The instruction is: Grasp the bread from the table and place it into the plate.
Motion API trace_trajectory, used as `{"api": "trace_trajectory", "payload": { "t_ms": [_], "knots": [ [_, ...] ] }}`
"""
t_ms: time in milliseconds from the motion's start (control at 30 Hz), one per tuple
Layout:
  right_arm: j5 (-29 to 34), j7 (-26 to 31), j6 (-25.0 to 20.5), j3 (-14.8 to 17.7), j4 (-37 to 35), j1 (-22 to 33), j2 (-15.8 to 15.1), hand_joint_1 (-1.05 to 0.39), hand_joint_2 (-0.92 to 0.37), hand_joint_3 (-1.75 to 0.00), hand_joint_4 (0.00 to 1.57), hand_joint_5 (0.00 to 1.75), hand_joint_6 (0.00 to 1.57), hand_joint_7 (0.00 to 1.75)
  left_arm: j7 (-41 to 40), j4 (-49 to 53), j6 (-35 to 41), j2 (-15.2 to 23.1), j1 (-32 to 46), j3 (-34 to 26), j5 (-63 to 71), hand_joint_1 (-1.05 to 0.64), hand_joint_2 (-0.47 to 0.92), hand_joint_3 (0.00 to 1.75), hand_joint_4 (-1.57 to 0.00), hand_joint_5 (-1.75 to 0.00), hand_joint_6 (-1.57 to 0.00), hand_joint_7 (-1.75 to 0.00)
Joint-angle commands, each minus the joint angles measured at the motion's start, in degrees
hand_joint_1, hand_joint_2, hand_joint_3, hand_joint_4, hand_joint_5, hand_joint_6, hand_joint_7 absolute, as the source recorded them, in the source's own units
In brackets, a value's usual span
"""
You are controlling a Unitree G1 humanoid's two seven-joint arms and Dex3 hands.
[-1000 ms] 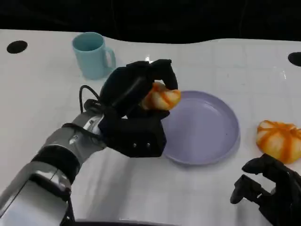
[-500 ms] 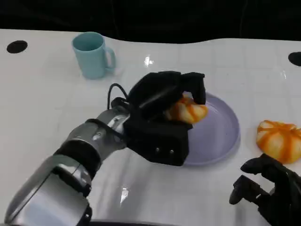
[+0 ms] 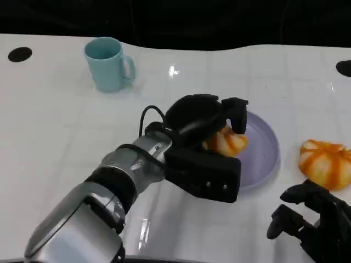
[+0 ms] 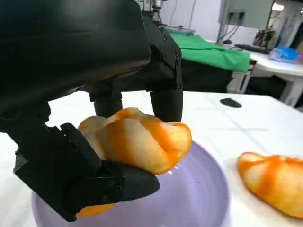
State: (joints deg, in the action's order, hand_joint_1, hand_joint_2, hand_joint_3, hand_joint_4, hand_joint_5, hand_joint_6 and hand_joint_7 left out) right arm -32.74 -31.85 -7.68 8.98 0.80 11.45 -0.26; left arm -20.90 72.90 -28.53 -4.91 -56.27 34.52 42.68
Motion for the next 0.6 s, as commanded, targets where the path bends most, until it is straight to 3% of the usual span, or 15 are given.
{"api": "trace_trajectory", "payload": {
  "t_ms": [33,133,267,300,333,400,433,467,533,600],
  "knots": [
    [-0.20,-0.17,0.54,0.32,0.51,0.50,-0.54,-0.52,-0.92,-0.23,0.73,1.51,0.83,0.94,-2.83,0.32,5.27,-1.58,-2.10,0.70,1.05,-0.23,0.73,0.62,-0.84,-1.75,-0.61,-1.67],
    [-0.25,0.06,0.29,0.29,0.86,0.66,-0.55,-0.52,-0.92,-0.23,0.73,1.51,0.83,0.94,-2.85,0.30,7.42,-2.54,-1.99,0.63,0.89,-0.21,0.76,0.59,-0.83,-1.75,-0.58,-1.70],
    [-0.14,-0.33,0.79,0.28,0.50,0.57,-0.52,-0.52,-0.92,-0.23,0.73,1.50,0.82,0.94,-0.28,0.25,9.03,-3.19,-2.21,0.29,0.21,-0.22,0.79,0.46,-0.79,-1.75,-0.58,-1.54],
    [-0.28,-0.36,0.62,0.30,0.54,0.58,-0.54,-0.52,-0.92,-0.23,0.73,1.50,0.82,0.94,1.49,0.24,9.17,-3.23,-2.38,-0.15,-0.43,-0.25,0.80,0.36,-0.77,-1.75,-0.62,-1.37],
    [-0.42,-0.36,0.43,0.32,0.59,0.59,-0.56,-0.52,-0.92,-0.23,0.73,1.50,0.82,0.94,2.86,0.21,9.30,-3.24,-2.50,-0.46,-0.91,-0.26,0.86,0.24,-0.70,-1.63,-0.64,-1.15],
    [-0.53,-0.48,0.44,0.31,0.58,0.57,-0.56,-0.52,-0.92,-0.23,0.73,1.50,0.82,0.94,5.66,0.18,9.50,-3.18,-2.78,-0.77,-1.57,-0.27,0.91,0.17,-0.64,-1.54,-0.62,-1.00],
    [-0.47,-0.58,0.63,0.29,0.50,0.56,-0.55,-0.51,-0.92,-0.23,0.73,1.50,0.82,0.94,6.84,0.15,9.55,-3.12,-2.91,-0.84,-1.77,-0.31,0.91,0.18,-0.54,-1.31,-0.51,-0.79],
    [-0.47,-0.84,0.93,0.33,0.26,0.50,-0.54,-0.51,-0.92,-0.23,0.73,1.50,0.82,0.94,9.29,0.23,9.77,-2.99,-3.29,-0.74,-1.85,-0.32,0.92,0.19,-0.51,-1.23,-0.49,-0.71],
    [-0.51,-1.12,1.02,0.42,0.02,0.40,-0.61,-0.51,-0.92,-0.24,0.73,1.49,0.82,0.94,12.59,0.31,10.22,-2.72,-3.86,-0.26,-1.57,-0.50,0.92,0.28,-0.30,-0.69,-0.34,-0.33],
    [-0.24,-1.09,1.01,0.42,0.04,0.36,-0.74,-0.52,-0.92,-0.23,0.73,1.49,0.82,0.94,14.51,0.28,11.03,-2.53,-4.33,0.57,-0.76,-0.61,0.92,0.34,-0.20,-0.51,-0.28,-0.19]
  ]
}}
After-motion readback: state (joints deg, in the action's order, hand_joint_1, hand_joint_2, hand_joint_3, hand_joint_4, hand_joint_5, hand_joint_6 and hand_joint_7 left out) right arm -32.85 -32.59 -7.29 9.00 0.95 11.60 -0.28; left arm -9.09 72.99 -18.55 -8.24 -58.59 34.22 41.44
